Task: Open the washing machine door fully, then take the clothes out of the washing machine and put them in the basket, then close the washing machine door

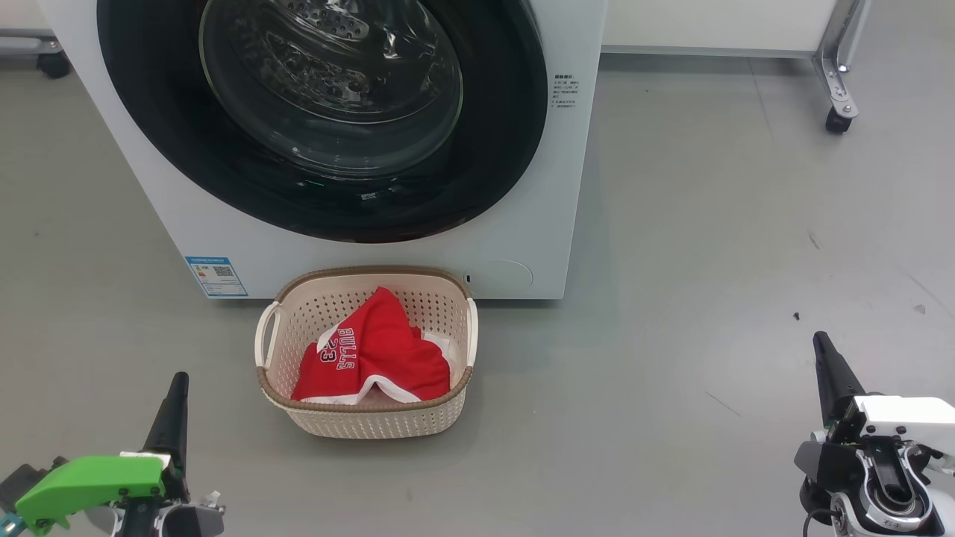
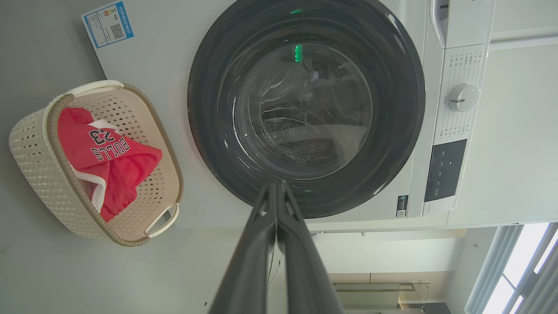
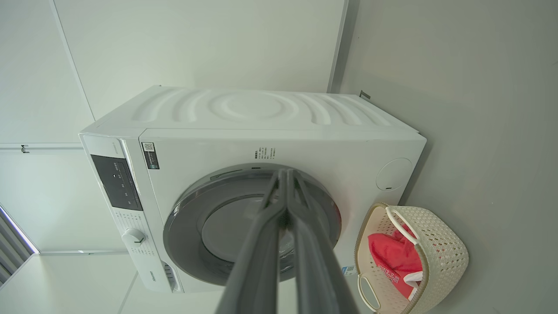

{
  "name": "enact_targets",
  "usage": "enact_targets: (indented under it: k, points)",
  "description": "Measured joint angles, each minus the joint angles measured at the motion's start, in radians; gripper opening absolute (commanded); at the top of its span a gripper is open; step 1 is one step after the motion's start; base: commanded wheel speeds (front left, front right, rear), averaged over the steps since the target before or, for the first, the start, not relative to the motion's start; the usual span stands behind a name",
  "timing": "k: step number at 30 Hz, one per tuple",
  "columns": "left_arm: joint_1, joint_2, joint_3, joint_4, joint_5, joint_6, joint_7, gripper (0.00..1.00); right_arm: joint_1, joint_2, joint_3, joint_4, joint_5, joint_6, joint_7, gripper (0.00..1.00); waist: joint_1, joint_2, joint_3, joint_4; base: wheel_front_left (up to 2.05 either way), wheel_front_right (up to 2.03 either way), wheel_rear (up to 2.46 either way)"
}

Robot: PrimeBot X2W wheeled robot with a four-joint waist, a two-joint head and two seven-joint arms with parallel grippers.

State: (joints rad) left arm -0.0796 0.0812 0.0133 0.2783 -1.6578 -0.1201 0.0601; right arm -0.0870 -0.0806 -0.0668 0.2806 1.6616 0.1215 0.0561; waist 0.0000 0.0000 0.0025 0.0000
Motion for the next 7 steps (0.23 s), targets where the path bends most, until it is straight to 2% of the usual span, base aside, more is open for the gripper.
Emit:
enact_targets:
  k: [7]
  points:
    - [0.000, 0.000, 0.001, 0.000, 0.000, 0.000, 0.000, 0.00, 0.000, 0.000, -0.001, 0.000, 0.000, 0.000, 0.000, 0.00, 0.0000, 0.0000, 0.000, 0.000, 0.00, 0.00, 0.00]
